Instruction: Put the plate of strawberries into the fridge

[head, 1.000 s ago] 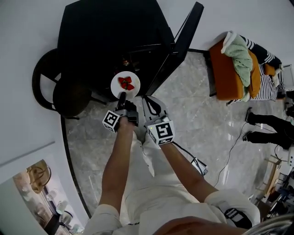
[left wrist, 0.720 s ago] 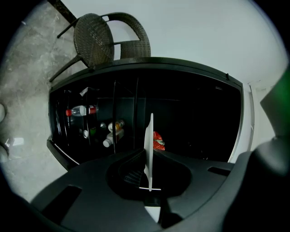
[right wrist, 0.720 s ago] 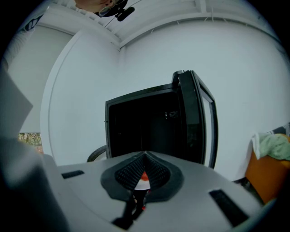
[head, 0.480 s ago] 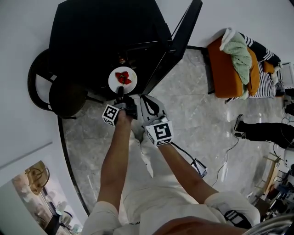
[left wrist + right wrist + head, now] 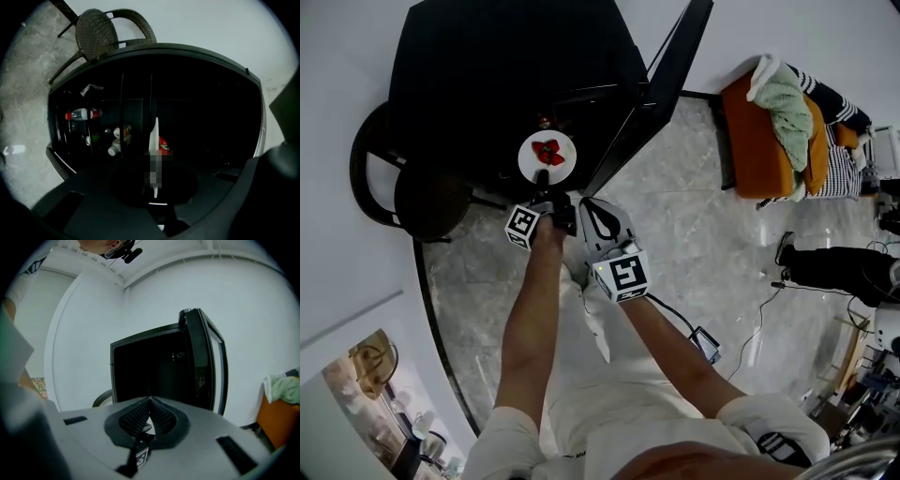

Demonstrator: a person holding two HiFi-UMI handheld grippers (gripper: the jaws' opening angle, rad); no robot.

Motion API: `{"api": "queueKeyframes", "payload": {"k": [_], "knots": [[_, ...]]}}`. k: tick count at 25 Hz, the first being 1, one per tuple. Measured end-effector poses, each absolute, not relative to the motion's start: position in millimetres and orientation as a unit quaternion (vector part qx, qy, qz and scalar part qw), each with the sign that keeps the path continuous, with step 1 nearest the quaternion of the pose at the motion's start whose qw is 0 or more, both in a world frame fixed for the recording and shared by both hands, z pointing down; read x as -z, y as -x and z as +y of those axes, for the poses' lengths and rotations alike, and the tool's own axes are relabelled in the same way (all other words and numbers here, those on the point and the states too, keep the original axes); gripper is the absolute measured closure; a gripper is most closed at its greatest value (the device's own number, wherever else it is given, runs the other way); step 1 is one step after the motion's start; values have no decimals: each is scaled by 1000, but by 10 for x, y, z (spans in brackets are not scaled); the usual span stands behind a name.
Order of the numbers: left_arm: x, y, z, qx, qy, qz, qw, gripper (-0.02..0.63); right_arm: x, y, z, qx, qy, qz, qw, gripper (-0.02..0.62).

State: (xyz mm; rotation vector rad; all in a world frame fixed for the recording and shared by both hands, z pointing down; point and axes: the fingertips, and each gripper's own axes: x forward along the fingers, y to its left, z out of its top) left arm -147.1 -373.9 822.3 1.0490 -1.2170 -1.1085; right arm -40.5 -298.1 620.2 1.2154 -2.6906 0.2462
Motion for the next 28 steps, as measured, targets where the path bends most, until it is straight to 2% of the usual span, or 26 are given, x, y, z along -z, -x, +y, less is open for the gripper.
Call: {"api": "queueKeyframes", "payload": {"k": [15, 28], "knots": [[-8243, 1536, -3973, 443, -447, -531, 568, 586, -6113, 358, -3016, -73, -404, -908, 89, 583], [-8262, 1562, -4164, 466, -413, -537, 569, 588, -6205, 292, -3054, -81, -408, -904, 102, 583]]}}
